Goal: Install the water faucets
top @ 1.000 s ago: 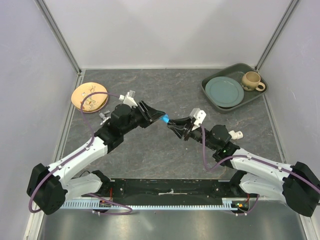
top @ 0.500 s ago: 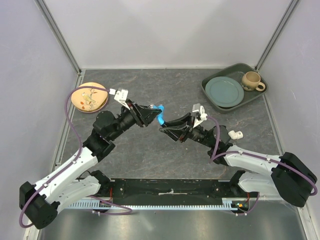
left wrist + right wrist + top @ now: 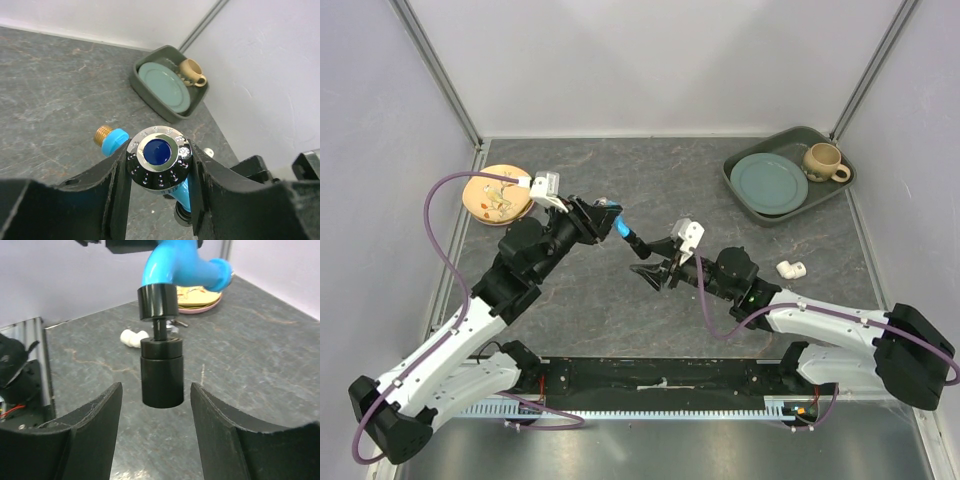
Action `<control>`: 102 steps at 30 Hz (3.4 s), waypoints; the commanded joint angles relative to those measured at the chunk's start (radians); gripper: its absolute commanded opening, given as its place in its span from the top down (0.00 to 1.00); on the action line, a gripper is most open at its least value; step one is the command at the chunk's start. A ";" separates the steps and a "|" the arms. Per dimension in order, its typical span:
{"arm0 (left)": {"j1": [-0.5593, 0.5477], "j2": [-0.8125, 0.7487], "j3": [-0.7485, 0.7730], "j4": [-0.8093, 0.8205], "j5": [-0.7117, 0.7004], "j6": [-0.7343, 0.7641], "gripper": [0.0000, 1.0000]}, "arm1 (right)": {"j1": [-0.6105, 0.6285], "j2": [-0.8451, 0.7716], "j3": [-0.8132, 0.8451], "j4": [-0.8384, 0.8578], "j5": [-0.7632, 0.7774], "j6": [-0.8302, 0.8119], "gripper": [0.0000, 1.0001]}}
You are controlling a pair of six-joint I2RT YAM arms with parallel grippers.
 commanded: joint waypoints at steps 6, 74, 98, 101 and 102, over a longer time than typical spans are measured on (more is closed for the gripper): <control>-0.001 -0.047 0.065 -0.094 -0.110 0.106 0.98 | 0.079 0.080 0.123 0.033 0.229 -0.232 0.35; 0.076 -0.234 -0.076 0.113 0.196 0.322 0.27 | -0.085 0.139 0.255 0.156 -0.379 0.182 1.00; 0.076 -0.533 -0.184 -0.021 -0.439 0.384 0.10 | -0.168 0.300 0.408 -0.482 0.309 -0.237 1.00; 0.076 -0.544 -0.185 -0.019 -0.434 0.384 0.10 | -0.175 0.372 0.442 -0.491 0.441 -0.338 1.00; 0.076 -0.547 -0.185 -0.019 -0.434 0.384 0.10 | -0.175 0.392 0.450 -0.493 0.503 -0.361 1.00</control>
